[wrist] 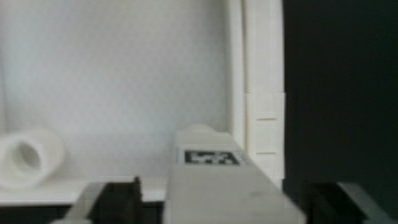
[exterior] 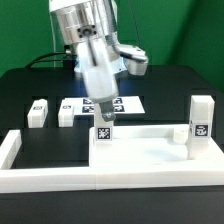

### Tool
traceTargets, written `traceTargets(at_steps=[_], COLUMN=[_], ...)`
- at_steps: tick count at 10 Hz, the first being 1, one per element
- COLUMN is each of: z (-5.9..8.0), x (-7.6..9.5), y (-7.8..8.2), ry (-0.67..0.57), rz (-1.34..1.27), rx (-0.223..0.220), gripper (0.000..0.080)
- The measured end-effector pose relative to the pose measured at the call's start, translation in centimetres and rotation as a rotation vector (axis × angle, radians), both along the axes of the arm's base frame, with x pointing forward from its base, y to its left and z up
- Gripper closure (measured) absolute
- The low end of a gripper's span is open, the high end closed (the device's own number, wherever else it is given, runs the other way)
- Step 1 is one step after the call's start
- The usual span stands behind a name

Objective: Assemble desk

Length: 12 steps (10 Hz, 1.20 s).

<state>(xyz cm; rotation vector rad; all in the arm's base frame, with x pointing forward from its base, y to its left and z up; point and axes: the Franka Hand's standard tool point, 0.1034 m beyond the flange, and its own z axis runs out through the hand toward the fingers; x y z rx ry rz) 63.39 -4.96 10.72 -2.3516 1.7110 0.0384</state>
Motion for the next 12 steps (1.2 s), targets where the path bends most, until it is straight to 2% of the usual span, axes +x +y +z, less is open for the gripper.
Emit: traceTargets(at_steps=[1, 4, 5, 7, 9, 11, 12], z=[0.01, 0.0, -0.05, 0.02, -0.03, -0.04, -0.08], x=[0.02, 0.01, -0.07, 0.12, 0.06, 0.06, 0.02], y=[0.1, 0.01, -0.17, 0.18, -0.02, 0.0, -0.31], ry=[-0.017, -0.053, -0.07, -0.127, -0.133, -0.124, -0.109], rz=[0.084, 0.257, 0.414, 1.017, 1.049, 0.999, 0.916], rx=[-0.01, -0.031, -0.067, -0.197, -0.199, -0.195, -0.191], gripper=[0.017, 0.0154, 0.0151, 0.015, 0.015, 0.0434, 0.0434])
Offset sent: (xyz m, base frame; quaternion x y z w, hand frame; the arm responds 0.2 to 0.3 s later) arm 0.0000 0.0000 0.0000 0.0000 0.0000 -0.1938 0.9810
